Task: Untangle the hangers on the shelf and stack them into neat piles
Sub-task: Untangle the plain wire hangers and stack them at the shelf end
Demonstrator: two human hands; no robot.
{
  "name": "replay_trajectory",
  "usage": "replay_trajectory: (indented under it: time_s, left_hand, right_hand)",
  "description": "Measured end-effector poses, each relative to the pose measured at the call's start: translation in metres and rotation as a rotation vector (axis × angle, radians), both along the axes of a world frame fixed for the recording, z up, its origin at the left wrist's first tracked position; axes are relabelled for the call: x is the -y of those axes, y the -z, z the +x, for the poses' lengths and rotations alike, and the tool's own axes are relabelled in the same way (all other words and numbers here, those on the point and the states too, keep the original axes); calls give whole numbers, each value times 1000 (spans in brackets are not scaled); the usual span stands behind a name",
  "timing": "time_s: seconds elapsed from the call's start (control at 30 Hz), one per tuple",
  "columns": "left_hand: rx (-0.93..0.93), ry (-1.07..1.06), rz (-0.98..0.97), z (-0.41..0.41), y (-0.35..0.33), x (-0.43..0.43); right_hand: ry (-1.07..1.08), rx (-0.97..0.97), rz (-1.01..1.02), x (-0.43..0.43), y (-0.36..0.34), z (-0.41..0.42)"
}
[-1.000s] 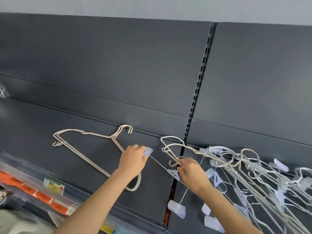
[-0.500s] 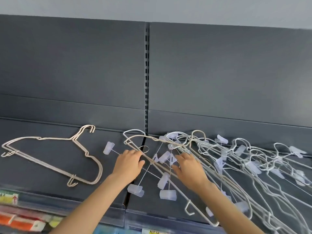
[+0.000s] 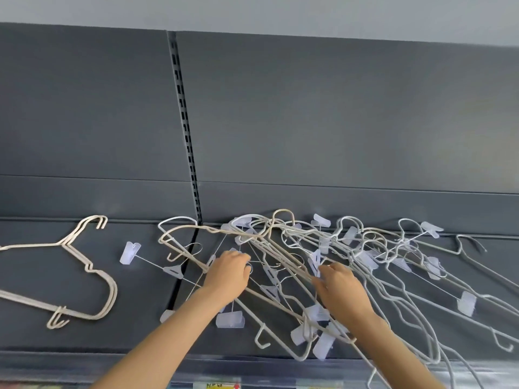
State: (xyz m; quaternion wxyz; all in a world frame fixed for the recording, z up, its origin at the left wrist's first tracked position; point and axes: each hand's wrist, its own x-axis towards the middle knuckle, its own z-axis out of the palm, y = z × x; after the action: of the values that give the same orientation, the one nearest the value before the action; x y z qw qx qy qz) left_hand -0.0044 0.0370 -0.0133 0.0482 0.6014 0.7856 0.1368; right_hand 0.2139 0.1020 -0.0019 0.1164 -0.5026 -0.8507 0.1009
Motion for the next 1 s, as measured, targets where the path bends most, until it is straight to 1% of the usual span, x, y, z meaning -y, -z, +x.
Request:
replay_trajectory:
  time_s: [0.13,0.2,0.27,0.33,0.43,0.5,0.57,0.6,0.67,0.77,0.83,0.9,0.97,1.0]
  left_hand:
    - [74,-6,-56,9,6,-7]
    - [84,12,-72,10,9,-6]
    - [107,3,-37,7,8,-2]
    - [133,-20,10,2,4,3]
    - [196,-51,91,-4,-6,9]
    - [220,-68,175,-3,-14,12]
    - [250,-55,254,5,-23,12]
    - [311,-41,291,13,-27,12]
    - [511,-44,323,31,-35,8]
    - [864,-143,329,50,-47,-4]
    - [1023,-210,371,54,-50,-10]
    - [1050,-253,373,54,-51,-12]
    - [1010,-260,340,51,-49,-11]
    - [988,-262,324,49,-48,-10]
  right_hand:
    - [-29,37,12,-2,11,4]
    - [-17,19,43,-3,11,2]
    - [11,-21,34,-3,8,0]
    - [6,-135,-15,-5,0,-1]
    - [-32,-392,-146,-9,-17,-2]
    - [-45,-478,-174,-11,-27,-5]
    - [-54,-524,-204,-8,-31,-11]
    - [-58,-547,-229,-4,-32,-15]
    - [-79,-583,-253,8,-31,-24]
    - [-122,-640,-275,26,-30,-36]
    - [-134,-682,-338,34,-29,-39]
    - [-139,-730,-427,38,-29,-37]
    - [-118,-738,-495,34,-28,-29]
    - [-85,-716,-494,29,-27,-23]
